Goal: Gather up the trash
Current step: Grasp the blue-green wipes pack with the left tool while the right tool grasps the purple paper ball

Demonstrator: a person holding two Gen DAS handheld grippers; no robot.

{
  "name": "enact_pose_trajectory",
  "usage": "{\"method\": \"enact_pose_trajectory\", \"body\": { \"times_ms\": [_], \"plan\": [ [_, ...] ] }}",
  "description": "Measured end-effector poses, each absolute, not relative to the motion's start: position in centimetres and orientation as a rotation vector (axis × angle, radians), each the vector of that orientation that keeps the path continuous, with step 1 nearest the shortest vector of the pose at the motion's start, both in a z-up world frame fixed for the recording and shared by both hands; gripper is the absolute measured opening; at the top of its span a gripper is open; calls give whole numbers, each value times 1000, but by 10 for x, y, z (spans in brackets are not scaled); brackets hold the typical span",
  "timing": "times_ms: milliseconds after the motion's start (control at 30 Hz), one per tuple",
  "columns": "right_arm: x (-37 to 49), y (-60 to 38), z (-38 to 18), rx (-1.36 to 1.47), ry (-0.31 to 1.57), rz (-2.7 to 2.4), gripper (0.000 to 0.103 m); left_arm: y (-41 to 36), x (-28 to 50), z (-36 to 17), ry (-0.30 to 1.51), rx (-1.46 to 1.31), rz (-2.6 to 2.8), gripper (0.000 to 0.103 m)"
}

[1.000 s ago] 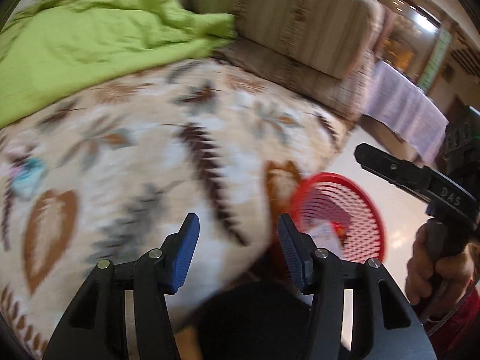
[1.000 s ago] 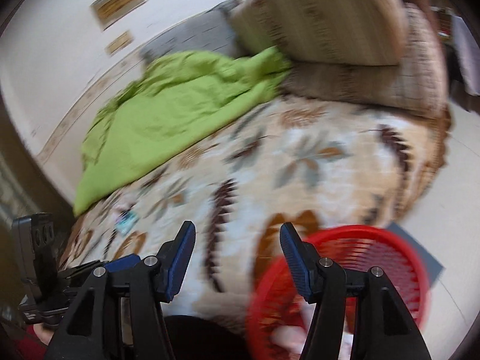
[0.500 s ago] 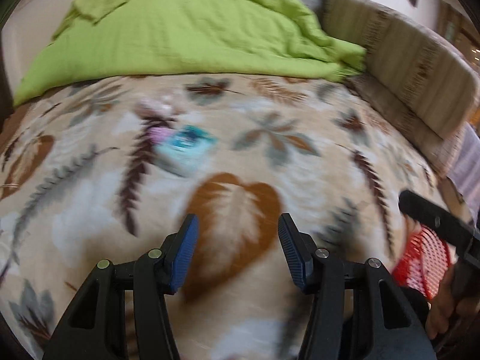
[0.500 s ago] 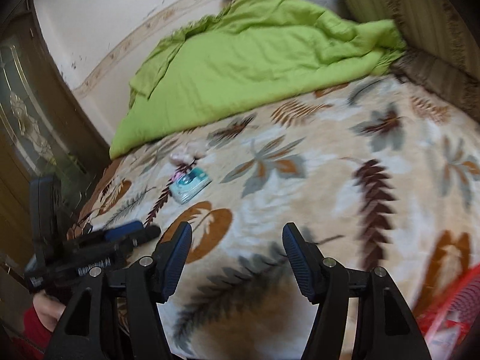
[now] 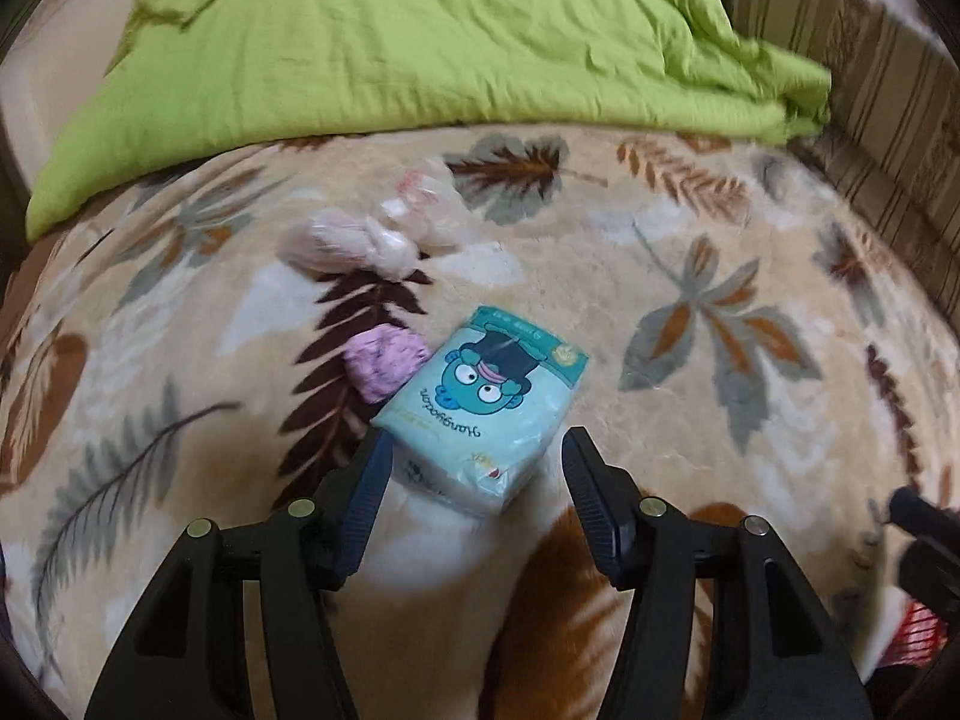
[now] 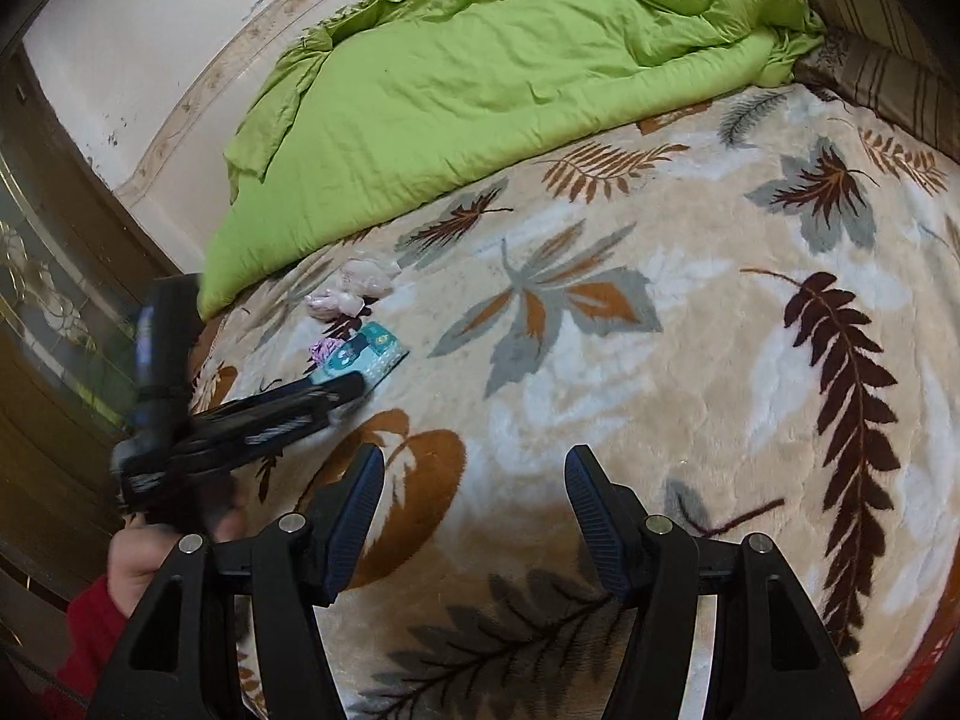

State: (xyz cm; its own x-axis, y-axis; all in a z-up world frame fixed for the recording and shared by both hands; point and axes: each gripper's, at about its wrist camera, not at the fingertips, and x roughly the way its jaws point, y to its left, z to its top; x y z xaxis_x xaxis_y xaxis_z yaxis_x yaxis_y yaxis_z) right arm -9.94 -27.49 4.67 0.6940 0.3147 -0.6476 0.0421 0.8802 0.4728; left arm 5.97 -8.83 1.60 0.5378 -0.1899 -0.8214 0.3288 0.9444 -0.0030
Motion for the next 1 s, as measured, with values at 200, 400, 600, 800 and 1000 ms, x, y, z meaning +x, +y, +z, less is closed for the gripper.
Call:
{"method": "enact_pose_trajectory", "body": {
  "times_ms": [200,400,600,800,1000],
  "plan": [
    [-98,-279,45,513,798,172,67,-109,79,2,946,220,-280,70],
    [-99,-275,47,495,785,178,67,-118,85,3,917,204,-270,45],
    [-100,-276,47,503,779,176,67,-102,70,11,911,107,-256,10],
    [-100,-272,50,485,764,176,67,-93,20,33,852,100,-249,10],
    [-100,-262,52,470,759,205,67,-39,-25,53,860,-34,-225,10]
  ]
}}
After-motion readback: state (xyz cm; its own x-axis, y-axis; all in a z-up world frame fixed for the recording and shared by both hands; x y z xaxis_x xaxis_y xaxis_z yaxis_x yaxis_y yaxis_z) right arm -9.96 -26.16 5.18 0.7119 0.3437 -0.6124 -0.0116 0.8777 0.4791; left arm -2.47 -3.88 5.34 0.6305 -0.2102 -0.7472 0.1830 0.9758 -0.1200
